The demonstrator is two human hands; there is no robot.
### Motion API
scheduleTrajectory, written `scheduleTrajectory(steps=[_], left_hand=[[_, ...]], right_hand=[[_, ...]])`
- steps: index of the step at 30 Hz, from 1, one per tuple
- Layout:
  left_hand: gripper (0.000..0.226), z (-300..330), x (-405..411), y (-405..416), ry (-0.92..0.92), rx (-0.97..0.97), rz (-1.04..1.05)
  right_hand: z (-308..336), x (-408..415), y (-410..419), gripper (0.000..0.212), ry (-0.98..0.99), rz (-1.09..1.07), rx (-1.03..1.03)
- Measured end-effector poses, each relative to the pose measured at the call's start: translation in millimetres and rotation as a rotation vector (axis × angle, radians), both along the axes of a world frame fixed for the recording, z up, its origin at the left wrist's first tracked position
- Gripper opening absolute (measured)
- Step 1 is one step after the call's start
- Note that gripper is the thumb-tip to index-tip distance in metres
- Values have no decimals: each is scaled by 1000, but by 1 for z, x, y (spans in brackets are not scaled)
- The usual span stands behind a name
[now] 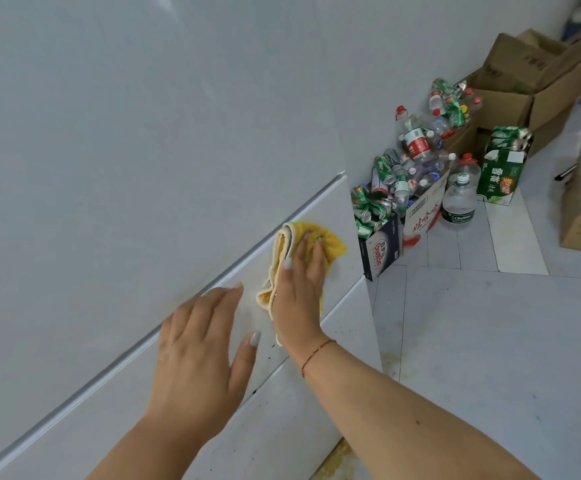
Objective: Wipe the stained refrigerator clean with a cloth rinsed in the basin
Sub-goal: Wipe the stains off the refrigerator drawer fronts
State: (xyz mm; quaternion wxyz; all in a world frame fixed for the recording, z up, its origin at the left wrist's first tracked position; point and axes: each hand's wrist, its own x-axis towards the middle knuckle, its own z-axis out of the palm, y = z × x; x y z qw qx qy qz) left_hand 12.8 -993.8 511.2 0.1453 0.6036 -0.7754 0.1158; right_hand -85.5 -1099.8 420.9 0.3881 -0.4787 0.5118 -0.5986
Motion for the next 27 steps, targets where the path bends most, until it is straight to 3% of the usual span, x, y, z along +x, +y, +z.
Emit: scheduleTrajectory(steps=[4, 8, 15, 19, 23, 27], left_hand=[[51, 5, -18, -17, 135, 90, 7], [46, 7, -25, -24, 291, 143, 62], [24, 9, -22, -21, 447, 222, 145], [21, 5, -22, -22, 510, 255, 157], [13, 1, -25, -22, 549, 274, 163], [13, -3, -25, -17, 585, 296, 172]], right_hand=[[15, -29, -37, 57, 56, -110, -61], [4, -47, -66, 60, 89, -202, -23], [-44, -15, -40, 69, -114, -79, 291], [-43, -8, -10, 73, 44, -34, 129], [-26, -38, -37, 69, 210, -94, -59], [-13, -54, -65, 67, 175, -135, -17]])
